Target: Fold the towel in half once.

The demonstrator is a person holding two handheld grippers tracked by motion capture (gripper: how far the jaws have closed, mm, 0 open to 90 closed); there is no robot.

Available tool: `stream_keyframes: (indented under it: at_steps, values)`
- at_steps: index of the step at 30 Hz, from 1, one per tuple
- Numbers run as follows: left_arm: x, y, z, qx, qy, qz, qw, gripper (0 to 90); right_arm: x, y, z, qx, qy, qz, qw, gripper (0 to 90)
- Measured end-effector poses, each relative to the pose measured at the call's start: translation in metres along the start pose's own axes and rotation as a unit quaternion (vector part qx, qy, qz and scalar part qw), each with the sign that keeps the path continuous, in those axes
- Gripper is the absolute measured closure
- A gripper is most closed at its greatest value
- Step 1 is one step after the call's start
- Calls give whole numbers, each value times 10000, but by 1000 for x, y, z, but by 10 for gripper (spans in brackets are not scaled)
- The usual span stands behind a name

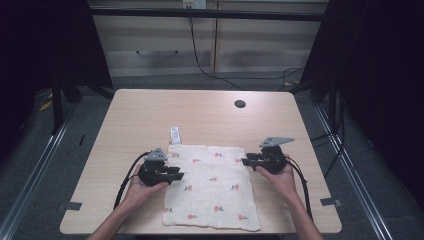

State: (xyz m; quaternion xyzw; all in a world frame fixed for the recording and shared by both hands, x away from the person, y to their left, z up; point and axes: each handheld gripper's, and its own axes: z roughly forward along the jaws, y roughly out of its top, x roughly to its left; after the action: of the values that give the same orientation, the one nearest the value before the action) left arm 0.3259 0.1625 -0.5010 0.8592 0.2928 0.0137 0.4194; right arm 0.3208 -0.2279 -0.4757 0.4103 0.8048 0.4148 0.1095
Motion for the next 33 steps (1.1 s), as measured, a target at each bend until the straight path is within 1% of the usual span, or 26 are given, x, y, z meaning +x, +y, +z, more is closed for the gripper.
stream_keyframes:
  at_steps: [1,2,4,5,6,8,9,10,11,12,13,14,16,18,19,22,24,25,26,27,30,33]
  values:
    - [0,-1,1,-4,31,-41,10000,663,-5,2,8,-44,-19,95,9999,661]
    - [0,-2,2,5,29,-46,10000,663,-8,2,16,1,-25,146,9999,661]
    - [-2,-3,3,18,67,75,9999,662,-13,1,27,15,-69,197,9998,660]
    - [-2,-3,3,9,43,68,10000,662,-15,2,31,-45,-5,325,9995,659]
    - [-1,-3,3,-10,21,32,10000,662,-18,3,33,-116,10,344,9993,655]
    - [1,-4,3,-49,-25,-35,10000,676,-23,6,35,-125,-10,402,9991,648]
    - [1,-5,3,-58,3,-31,10000,677,-27,8,37,-83,-38,409,9991,640]
    - [0,-5,3,-46,30,17,10000,677,-30,10,37,-52,-97,422,9990,637]
    - [-1,-4,3,-15,67,54,10000,676,-34,11,38,-36,-103,487,9988,637]
    - [-2,-4,3,-27,60,78,9999,675,-36,12,39,-61,-130,452,9989,648]
    - [-2,-4,3,-20,62,60,10000,674,-39,12,40,-47,-206,465,9987,644]
    - [-2,-5,3,-22,58,39,10000,674,-41,13,42,-3,-200,517,9985,643]
    - [-1,-5,2,-45,41,30,10000,674,-44,13,47,78,-163,513,9985,639]
    - [-1,-5,2,-62,41,32,10000,674,-46,13,51,135,-135,538,9984,636]
    - [-1,-6,2,-46,46,51,10000,674,-46,14,53,159,-172,539,9983,635]
    - [-1,-6,2,-60,35,47,10000,674,-47,14,56,173,-161,547,9982,653]
    - [-1,-7,1,-56,30,26,10000,674,-46,15,57,205,-195,522,9982,691]
    - [-1,-7,1,-64,23,12,10000,674,-45,15,57,227,-174,521,9982,715]
    - [-1,-7,2,-70,21,-1,10000,674,-44,15,58,264,-117,475,9985,738]
    - [-1,-7,1,-62,27,11,10000,674,-42,16,58,292,-114,438,9985,772]
    - [-2,-6,1,-53,57,19,10000,672,-41,16,58,354,-30,437,9984,861]
    - [-1,-7,1,-64,18,-30,10000,668,-42,16,58,319,-11,475,9984,873]
